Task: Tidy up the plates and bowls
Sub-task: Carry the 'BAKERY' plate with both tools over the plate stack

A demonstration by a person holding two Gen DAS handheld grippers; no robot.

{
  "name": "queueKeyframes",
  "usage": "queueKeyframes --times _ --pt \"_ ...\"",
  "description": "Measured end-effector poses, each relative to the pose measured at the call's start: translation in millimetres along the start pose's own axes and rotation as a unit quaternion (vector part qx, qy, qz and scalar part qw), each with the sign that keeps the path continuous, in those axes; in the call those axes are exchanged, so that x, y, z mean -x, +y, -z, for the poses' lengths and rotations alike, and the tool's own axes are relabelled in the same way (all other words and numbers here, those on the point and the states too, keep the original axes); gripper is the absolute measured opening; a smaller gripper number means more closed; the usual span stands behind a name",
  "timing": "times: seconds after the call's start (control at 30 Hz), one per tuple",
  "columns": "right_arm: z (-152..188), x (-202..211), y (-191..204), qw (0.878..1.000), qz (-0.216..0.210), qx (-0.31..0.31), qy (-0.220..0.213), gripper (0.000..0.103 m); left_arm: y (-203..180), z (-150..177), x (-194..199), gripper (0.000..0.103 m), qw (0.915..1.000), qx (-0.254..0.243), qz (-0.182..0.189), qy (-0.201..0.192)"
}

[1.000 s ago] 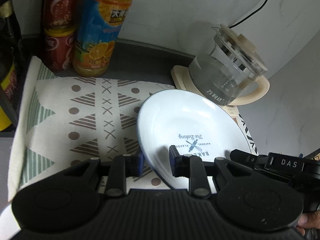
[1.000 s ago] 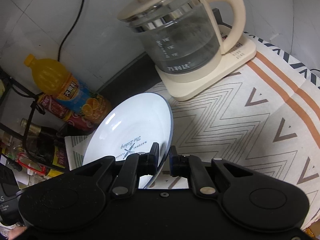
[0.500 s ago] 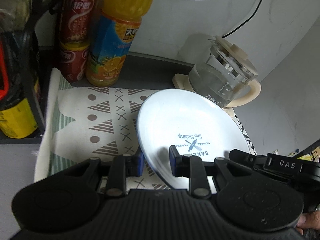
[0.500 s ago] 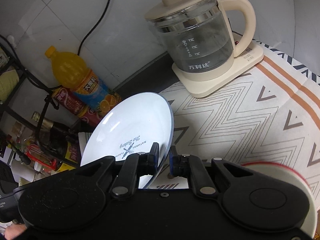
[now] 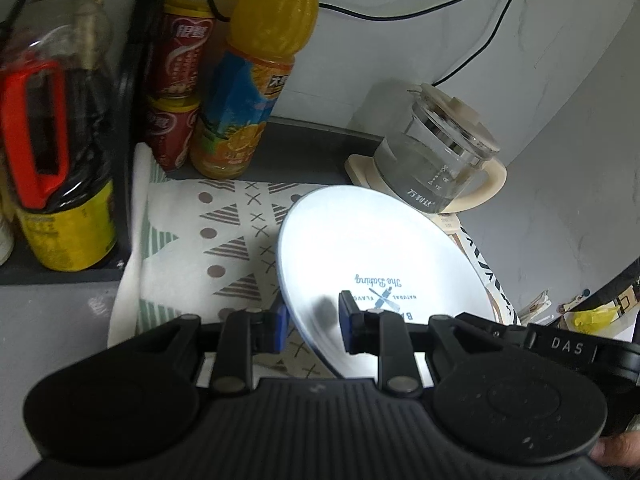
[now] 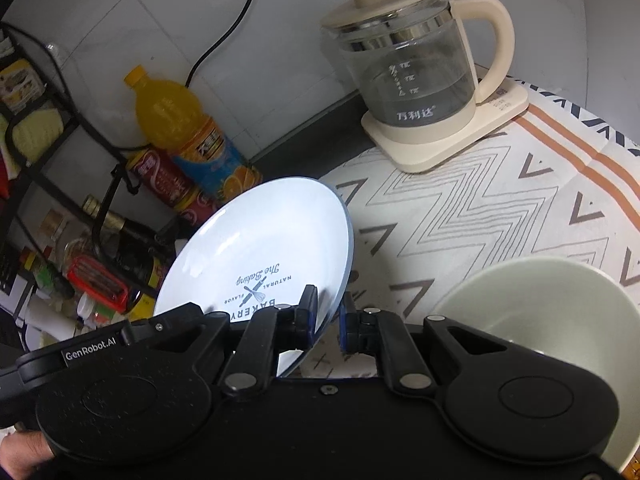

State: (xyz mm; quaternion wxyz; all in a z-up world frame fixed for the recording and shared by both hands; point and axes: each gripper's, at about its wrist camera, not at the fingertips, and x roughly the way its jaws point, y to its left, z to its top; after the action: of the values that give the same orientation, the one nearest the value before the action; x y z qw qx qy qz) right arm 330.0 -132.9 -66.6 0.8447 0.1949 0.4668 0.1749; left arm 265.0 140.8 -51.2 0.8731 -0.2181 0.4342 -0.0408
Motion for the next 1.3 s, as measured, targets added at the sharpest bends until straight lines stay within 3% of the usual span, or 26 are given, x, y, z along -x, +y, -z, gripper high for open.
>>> queueKeyframes --times 0.63,1.3 --pt "41.4 21.4 14.4 0.994 -0.036 0.097 0.042 0.013 10.2 66.5 48.0 0.024 0.9967 0.063 -0.05 -0.006" --pt "90.7 15.5 16.8 0.988 -0.04 0.123 0.084 0.013 28.4 122.1 60.7 0.024 0.9898 0.112 -0.085 0.025"
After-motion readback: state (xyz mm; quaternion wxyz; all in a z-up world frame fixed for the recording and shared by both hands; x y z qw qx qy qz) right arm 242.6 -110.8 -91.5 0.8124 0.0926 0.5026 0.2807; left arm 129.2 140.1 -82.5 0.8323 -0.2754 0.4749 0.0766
